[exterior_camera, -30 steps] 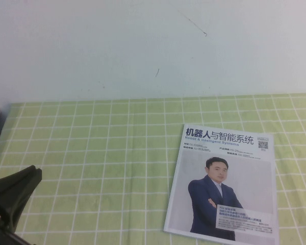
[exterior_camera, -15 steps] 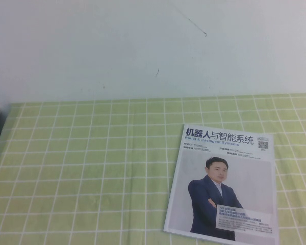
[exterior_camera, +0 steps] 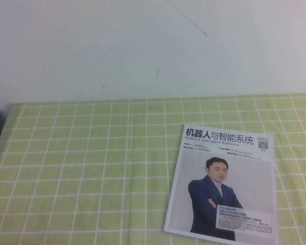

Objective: Close book
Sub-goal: 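Close the open booklet and leave it lying on the table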

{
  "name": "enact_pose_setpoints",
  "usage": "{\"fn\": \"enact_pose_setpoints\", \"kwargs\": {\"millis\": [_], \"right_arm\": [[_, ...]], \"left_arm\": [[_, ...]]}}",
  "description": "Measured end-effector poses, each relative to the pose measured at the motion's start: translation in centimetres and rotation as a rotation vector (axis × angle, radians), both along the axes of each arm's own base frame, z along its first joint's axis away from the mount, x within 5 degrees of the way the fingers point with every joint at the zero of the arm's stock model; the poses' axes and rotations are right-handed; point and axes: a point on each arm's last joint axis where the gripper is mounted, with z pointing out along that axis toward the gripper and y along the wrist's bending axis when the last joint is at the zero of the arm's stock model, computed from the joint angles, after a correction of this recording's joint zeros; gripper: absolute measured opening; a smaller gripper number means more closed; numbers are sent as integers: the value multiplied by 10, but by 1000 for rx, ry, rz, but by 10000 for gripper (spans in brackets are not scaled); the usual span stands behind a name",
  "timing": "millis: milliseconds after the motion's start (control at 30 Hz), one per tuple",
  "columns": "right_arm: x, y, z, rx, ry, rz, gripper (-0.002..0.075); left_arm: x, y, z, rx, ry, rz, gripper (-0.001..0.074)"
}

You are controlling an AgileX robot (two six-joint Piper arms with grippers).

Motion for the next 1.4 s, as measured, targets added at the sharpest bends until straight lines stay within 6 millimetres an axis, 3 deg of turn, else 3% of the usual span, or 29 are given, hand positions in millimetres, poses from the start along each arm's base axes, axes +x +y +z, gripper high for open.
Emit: {"fn": "enact_pose_setpoints", "kwargs": {"millis": [167,500,1400], "right_arm": [[0,0,0,0,0,0,-3],[0,0,0,0,0,0,-3],[0,0,0,0,0,0,-3]], "left_arm": [[-3,-1,-7,4,97,-11,-3],[-3,-1,-7,83,91,-30,-3],[-2,2,-7,44,96,30,-3]]}}
